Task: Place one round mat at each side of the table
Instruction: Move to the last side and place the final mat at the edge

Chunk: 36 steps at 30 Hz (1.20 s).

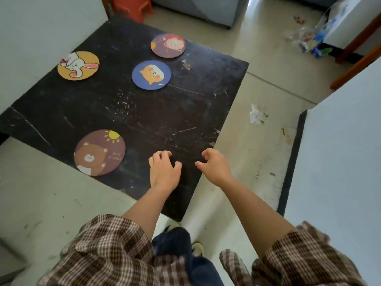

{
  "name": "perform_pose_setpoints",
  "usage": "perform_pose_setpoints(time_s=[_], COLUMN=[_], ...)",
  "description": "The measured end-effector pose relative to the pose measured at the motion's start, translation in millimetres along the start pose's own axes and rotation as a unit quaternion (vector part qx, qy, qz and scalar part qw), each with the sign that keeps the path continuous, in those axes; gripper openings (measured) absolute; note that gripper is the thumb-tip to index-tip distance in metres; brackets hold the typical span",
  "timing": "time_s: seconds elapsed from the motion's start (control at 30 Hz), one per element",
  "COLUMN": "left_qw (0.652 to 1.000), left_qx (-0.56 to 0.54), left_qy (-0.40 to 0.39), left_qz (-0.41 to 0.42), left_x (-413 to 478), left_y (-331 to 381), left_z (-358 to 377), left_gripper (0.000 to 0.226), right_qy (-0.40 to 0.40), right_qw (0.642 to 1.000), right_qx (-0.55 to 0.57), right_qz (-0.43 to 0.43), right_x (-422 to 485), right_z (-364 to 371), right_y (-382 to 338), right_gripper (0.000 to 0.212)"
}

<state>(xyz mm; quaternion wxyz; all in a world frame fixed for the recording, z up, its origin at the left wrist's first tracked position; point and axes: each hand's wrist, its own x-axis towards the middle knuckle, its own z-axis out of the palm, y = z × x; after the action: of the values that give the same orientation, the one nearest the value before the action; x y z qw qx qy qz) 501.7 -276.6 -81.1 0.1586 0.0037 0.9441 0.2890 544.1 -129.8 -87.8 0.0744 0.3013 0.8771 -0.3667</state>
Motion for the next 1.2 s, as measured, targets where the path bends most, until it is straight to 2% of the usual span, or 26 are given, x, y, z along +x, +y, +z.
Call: perform_pose_setpoints(time_s=[0.3,0.7,0.87,1.03,1.2], left_qw=[0.997,0.980,0.971,0.952,0.909], left_qx=[-0.023,-0.058,-0.077,-0.115,-0.198], left_qy=[0.047,0.098,0.126,0.154,0.204], left_qz=[-0.063,-0.166,-0.190,-0.237,-0.305], left_x=[48,169,207,243,275], left_y=[30,56,60,76,98], left_z=[5,-16,-29,-33,-26], left_gripper=[0.044,0.043,0.045,0.052,0.059], right_qy=[-0.072,-0.158,-0.171,-0.177,-0.187], right_qw=[0.996,0.976,0.966,0.957,0.939], right_qx=[-0.040,-0.099,-0.119,-0.131,-0.143], right_qz=[-0.044,-0.108,-0.151,-0.189,-0.252], right_x=[75,226,277,328,378], right_z=[-23,-34,-32,-31,-29], right_y=[-14,-100,-137,-173,-204], right_gripper=[0.040,0.038,0.040,0.041,0.042])
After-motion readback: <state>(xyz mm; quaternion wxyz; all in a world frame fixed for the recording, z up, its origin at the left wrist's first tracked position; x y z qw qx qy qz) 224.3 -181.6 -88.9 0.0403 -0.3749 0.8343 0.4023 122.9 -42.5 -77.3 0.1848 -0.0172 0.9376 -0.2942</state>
